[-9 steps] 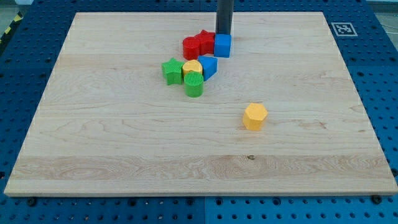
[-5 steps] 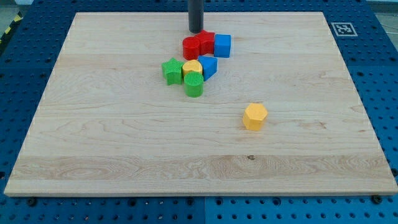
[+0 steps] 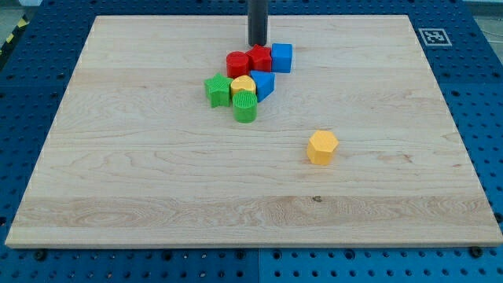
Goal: Push the red star into the triangle
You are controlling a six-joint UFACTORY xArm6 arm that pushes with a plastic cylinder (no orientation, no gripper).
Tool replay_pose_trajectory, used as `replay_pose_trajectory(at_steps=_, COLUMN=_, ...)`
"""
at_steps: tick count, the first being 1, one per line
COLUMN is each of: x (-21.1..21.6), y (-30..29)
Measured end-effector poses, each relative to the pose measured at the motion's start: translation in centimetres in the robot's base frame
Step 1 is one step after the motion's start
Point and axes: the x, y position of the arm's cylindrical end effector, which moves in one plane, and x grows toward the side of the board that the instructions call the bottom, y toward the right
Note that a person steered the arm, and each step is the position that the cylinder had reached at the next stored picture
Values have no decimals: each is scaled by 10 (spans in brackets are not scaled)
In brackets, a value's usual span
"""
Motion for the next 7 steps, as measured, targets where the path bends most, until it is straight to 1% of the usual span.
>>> replay_pose_trajectory(at_steps=1, x=0, y=11)
replay_pose_trajectory(at_steps=3, x=46, y=-4)
replay_pose_trajectory(at_steps=4, x=49, y=-4)
replay_pose_trajectory(at_steps=5, x=30, y=-4)
replay_pose_trajectory(at_steps=6, x=-2, y=5)
replay_pose_trajectory(at_steps=7, x=3, y=32)
